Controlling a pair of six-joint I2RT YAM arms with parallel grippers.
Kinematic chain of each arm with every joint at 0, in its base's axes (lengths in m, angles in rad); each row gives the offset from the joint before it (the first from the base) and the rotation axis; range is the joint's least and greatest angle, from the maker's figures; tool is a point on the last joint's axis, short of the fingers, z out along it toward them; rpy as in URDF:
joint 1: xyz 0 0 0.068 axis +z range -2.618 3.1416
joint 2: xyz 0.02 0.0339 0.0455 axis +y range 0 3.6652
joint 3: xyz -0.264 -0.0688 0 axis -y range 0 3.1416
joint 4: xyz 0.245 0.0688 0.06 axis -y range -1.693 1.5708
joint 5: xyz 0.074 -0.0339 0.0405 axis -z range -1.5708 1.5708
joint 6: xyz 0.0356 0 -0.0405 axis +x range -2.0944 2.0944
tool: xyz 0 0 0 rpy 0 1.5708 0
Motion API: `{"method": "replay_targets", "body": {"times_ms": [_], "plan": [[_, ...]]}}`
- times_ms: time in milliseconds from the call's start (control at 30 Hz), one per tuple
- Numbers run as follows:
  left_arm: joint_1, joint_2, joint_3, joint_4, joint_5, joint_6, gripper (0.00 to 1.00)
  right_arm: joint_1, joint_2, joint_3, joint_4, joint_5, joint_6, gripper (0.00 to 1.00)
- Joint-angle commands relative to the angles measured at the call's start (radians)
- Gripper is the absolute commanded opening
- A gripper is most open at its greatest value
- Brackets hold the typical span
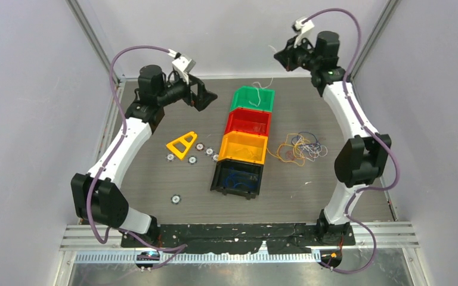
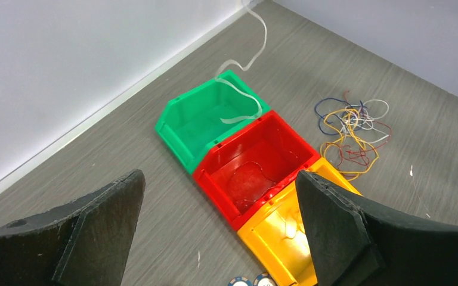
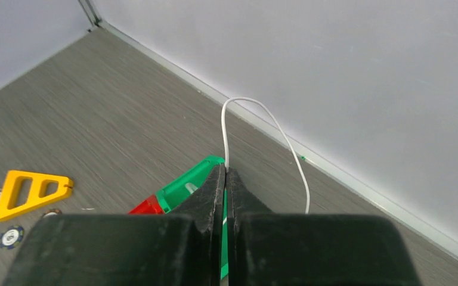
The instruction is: Untangle the cables
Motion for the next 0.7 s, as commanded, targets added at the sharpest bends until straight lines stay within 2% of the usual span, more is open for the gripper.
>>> {"method": "replay_targets", "body": {"times_ms": [0, 133, 300, 367, 567, 667], "plan": [[0.037, 0.001, 0.012, 0.06, 0.016, -0.05, 0.99, 0.049, 0.072, 0.037, 0.064, 0.096, -0.14, 0.05], [0.059, 0.002, 0.015, 0.06, 0.021, -0.06, 0.99, 0.08, 0.129, 0.004, 0.044, 0.122, -0.235, 0.05], [0.073, 0.003, 0.007, 0.06, 0.02, -0.06, 0.99, 0.091, 0.161, 0.011, 0.032, 0.125, -0.258, 0.05], [0.077, 0.007, 0.008, 0.06, 0.021, -0.058, 0.99, 0.09, 0.165, 0.048, 0.021, 0.112, -0.245, 0.05], [0.082, 0.033, 0.032, 0.06, 0.026, -0.06, 0.99, 0.068, 0.129, 0.215, -0.003, -0.026, -0.056, 0.05], [0.083, 0.048, 0.041, 0.06, 0.028, -0.07, 0.99, 0.066, 0.104, 0.232, -0.014, -0.049, -0.044, 0.05]]}}
